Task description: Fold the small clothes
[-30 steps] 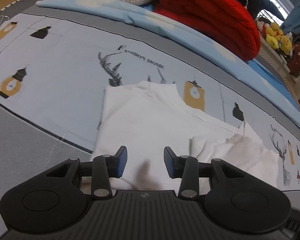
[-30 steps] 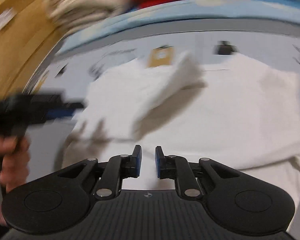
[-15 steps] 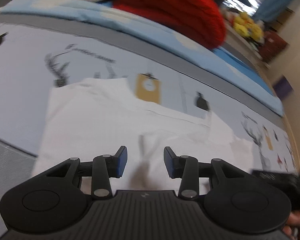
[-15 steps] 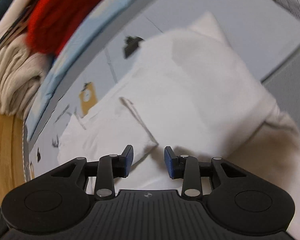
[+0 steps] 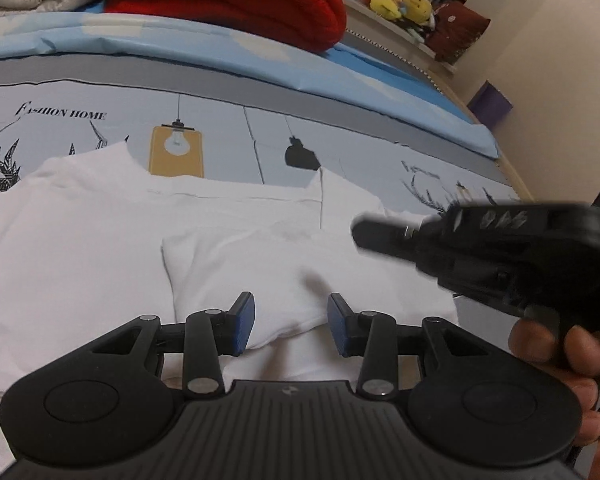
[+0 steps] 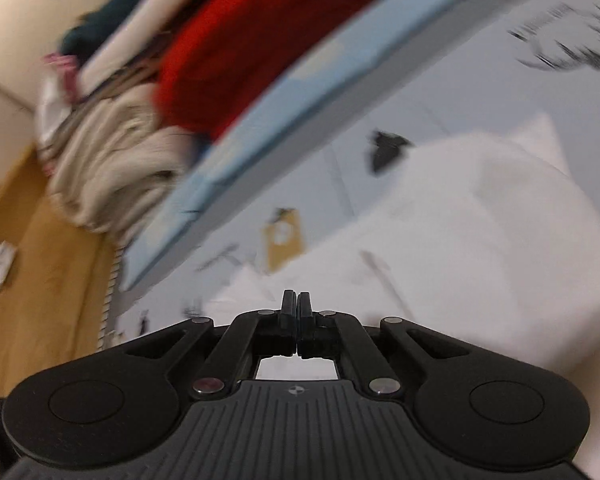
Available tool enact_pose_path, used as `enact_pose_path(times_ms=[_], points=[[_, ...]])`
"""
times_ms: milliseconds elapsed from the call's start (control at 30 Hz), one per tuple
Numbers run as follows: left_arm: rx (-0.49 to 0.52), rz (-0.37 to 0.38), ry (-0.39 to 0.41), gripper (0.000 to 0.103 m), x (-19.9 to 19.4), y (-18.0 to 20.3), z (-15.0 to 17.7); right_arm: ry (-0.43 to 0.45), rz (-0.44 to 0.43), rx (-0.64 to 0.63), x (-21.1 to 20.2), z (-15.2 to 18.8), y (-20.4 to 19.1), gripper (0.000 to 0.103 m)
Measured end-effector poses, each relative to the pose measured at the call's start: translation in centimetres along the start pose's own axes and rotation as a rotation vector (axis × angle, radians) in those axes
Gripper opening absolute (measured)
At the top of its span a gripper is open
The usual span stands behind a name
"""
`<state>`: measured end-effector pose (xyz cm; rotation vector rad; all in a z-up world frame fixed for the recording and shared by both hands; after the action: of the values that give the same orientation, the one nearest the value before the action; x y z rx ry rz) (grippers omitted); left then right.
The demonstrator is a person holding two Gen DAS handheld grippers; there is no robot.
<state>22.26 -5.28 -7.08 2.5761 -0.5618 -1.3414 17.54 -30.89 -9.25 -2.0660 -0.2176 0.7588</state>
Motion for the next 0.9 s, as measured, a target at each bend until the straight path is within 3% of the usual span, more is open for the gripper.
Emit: enact_pose_path(times_ms=[33,100,200,367,400,433,500,567,667,700,733,767,833,900], points=[[-0.001,-0.009,-0.005,0.044,0.2,-0.1,0.1,-0.01,0.025,-0.007,0.1,0.0,0.0,0.0],[-0.005,-0.034,-0.015,0.044,0.4,-0.4,0.1,-0.041,0.164,-0.007,0.8,0.2,1.1,0.005],[-0.007,-0.053,-0.019,0.044,0.5,-0.9,0.0,-0.057,0.286,0.08,1.5,0.4,4.0,0.042],[0.035,-0.049,-0.026,0.044,0.6,-0.4,0.0,-0.117,0.236,0.17,2.6,1.1,5.7,0.039],[0.05,-0.047,-0.026,0.044,0.6,-0.2,0.1,-0.129,0.225,0.177,3.0,1.3,5.7,0.023],[0.063,-0.045,-0.026,0.045,0.6,-0.1,0.1,-0.136,0.218,0.176,3.1,1.5,5.7,0.014],[0.087,-0.045,-0.018,0.055,0.5,0.2,0.0,-0.113,0.191,0.169,2.9,1.7,5.0,0.009],[0.107,-0.039,0.003,0.059,0.3,0.5,-0.2,-0.085,0.121,0.119,2.3,1.3,3.3,0.009],[0.114,-0.04,0.042,0.058,-0.3,0.6,-0.6,-0.08,-0.055,0.02,1.4,1.0,-0.7,0.009],[0.106,-0.047,0.057,0.057,-0.5,0.4,-0.8,-0.095,-0.119,-0.013,1.2,1.1,-2.0,0.009],[0.093,-0.065,0.076,0.036,-0.7,0.0,-1.1,-0.113,-0.173,-0.045,1.0,1.3,-3.0,0.009],[0.064,-0.106,0.095,0.008,-1.0,-0.6,-1.4,-0.13,-0.213,-0.078,1.0,1.6,-4.0,0.009],[-0.057,-0.211,0.113,0.007,-1.8,-2.9,-1.7,-0.131,-0.224,-0.114,1.0,1.8,-5.0,0.016],[-0.193,-0.291,0.121,0.007,-2.7,-5.5,-1.5,-0.084,-0.157,-0.097,0.9,1.3,-4.5,0.022]])
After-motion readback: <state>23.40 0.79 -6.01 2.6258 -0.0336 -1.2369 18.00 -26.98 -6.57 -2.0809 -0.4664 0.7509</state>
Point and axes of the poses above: each gripper's, at about its wrist camera, not at the fingertips, and x roughly the way its jaws point, y to its right, z to its underside, the point moved 5 cm from there along x, roughly the way its jaws point, and after that the axes turned 3 degrees about x, right-handed, at the moved point
